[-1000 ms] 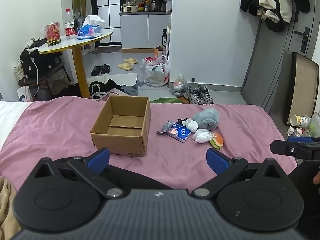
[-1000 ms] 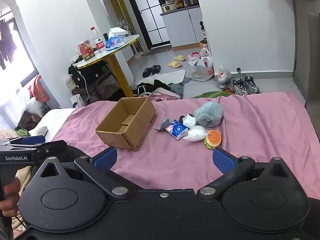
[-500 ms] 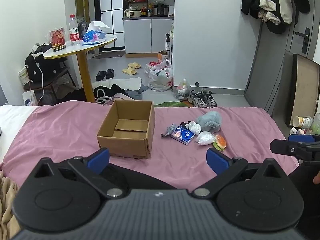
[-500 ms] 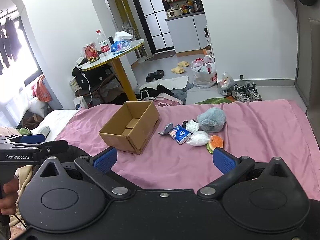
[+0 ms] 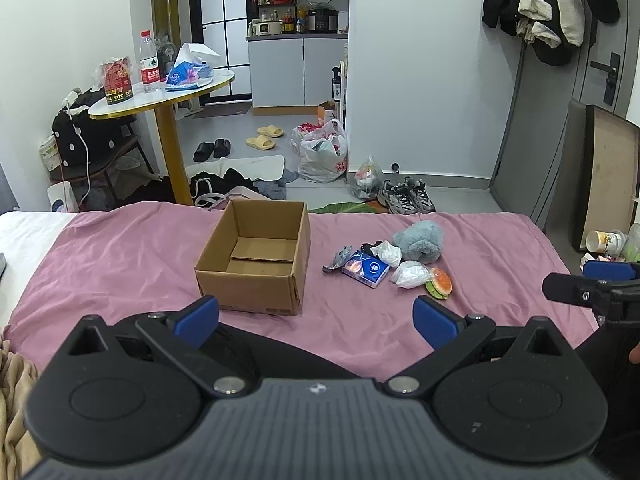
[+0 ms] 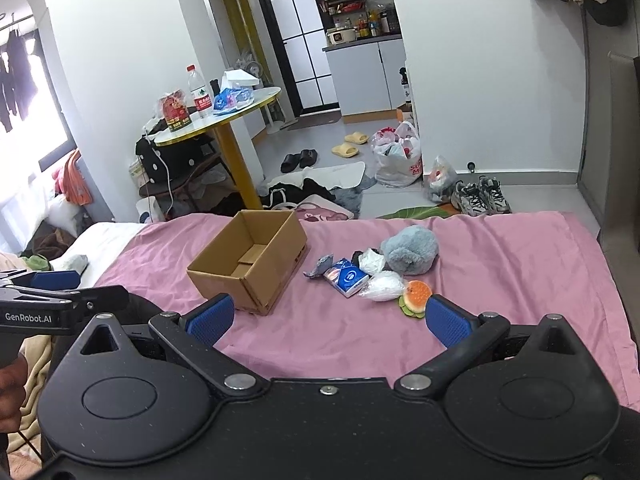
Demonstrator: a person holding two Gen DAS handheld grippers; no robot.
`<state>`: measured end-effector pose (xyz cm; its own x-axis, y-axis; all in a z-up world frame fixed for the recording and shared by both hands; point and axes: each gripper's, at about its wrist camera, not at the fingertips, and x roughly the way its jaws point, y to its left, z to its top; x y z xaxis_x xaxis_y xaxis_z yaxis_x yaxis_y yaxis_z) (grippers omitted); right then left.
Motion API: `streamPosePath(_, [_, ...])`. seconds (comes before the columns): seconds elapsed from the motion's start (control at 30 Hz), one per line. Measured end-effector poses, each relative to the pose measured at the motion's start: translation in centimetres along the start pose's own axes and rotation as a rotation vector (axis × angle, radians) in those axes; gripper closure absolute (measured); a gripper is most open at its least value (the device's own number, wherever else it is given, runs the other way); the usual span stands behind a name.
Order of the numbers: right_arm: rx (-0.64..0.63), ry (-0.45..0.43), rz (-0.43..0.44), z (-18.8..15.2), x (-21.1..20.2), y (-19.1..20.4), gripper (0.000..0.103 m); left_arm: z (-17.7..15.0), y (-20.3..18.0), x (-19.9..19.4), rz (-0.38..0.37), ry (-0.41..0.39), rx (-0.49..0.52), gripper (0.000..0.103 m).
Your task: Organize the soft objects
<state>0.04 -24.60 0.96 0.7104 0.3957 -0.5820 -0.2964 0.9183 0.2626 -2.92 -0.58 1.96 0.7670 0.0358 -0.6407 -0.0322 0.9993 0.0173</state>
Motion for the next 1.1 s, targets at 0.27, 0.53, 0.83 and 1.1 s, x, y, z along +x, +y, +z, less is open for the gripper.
streamPosePath(0.27, [-0.064,-0.013,-0.009,-0.32,-0.14,0.99,0.0,-0.04,0.01,-0.02,0.002,0.001,0.001,0.001])
streamPosePath(0.53, [-0.063,-0.011,-0.014,-0.36,0.0,0.97,0.0,-0.01,0.0,-0.24,0.0,-0.003,-0.007,0.001])
streamPosePath(0.83, [-0.06,-0.007,-0.009,-0.42,0.05,0.8,0.0,0.28,-0.13,-0.1,-0.003,-0.002,-0.002,0.001])
streamPosePath(1.1, [-0.052,-0.004,-0.013,-0.56,0.16,0.48,0.0,0.46,-0.45,0.35,-0.018,-0.002,-0.002,0.001])
